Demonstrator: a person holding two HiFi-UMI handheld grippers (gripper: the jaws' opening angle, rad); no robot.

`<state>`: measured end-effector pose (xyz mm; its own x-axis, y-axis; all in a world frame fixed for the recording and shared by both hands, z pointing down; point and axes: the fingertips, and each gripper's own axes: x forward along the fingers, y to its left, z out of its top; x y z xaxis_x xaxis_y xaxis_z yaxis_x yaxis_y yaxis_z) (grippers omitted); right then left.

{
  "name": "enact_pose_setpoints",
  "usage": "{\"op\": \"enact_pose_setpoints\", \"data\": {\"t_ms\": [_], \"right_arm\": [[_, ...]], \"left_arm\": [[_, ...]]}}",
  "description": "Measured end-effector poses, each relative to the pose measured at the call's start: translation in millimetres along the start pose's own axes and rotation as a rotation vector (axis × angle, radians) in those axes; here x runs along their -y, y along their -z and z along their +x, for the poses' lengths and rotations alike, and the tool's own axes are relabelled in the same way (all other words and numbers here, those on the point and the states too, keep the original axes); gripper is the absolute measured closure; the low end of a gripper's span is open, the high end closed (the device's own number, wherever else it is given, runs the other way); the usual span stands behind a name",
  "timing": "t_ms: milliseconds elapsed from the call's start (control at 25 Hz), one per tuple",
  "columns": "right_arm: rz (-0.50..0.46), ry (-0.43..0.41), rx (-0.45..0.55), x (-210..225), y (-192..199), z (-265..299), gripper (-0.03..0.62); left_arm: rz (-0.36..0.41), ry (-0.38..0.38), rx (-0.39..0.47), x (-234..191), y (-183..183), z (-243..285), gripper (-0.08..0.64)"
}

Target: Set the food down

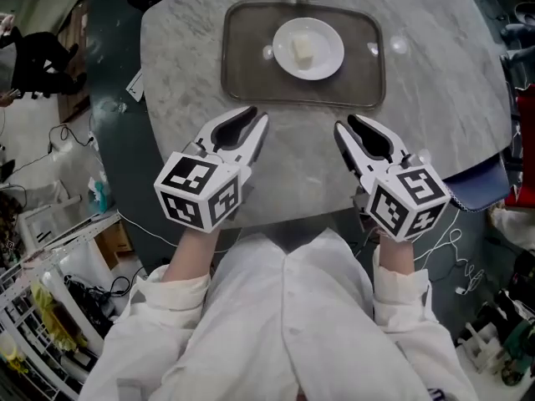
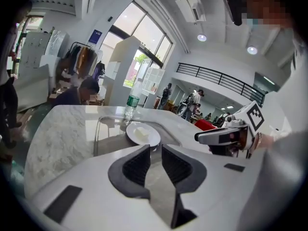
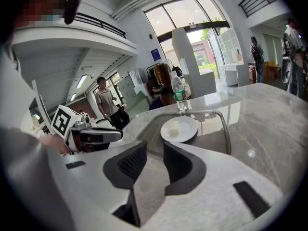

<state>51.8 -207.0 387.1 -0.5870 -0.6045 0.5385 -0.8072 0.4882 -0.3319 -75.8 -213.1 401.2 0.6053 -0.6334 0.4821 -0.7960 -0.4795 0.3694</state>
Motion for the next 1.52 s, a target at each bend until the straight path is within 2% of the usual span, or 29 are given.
{"op": "enact_pose_setpoints", "data": {"t_ms": [280,440,560,880,1280,1520], "right_arm": [[-0.094,0.009,0.113,-55.9,-15.9,-55.4,0.548],[-0.110,-0.039,0.162,-89.8,-21.8,-74.2,0.571],[-0.151,-0.053,0.156,-104.2,-17.6,-78.2,0.582],[-0.180,-0.110,0.150,-118.6,-7.1,-80.7,0.589],[-0.279,-0.173,0.176,-118.1,-24.9,-106.8,0.589],[-0.297,-0.174,0.189,-115.6,-27.1,-113.2,0.589]], "left_arm": [[0.113,0.123,0.100,54.6,-17.6,-50.1,0.488],[0.128,0.177,0.135,74.7,-16.7,-74.1,0.508],[0.135,0.188,0.146,82.9,-13.3,-86.6,0.516],[0.146,0.198,0.147,97.6,-6.3,-99.9,0.531],[0.147,0.232,0.164,145.9,-14.0,-90.9,0.532],[0.105,0.253,0.166,162.3,-7.3,-88.3,0.532]]}}
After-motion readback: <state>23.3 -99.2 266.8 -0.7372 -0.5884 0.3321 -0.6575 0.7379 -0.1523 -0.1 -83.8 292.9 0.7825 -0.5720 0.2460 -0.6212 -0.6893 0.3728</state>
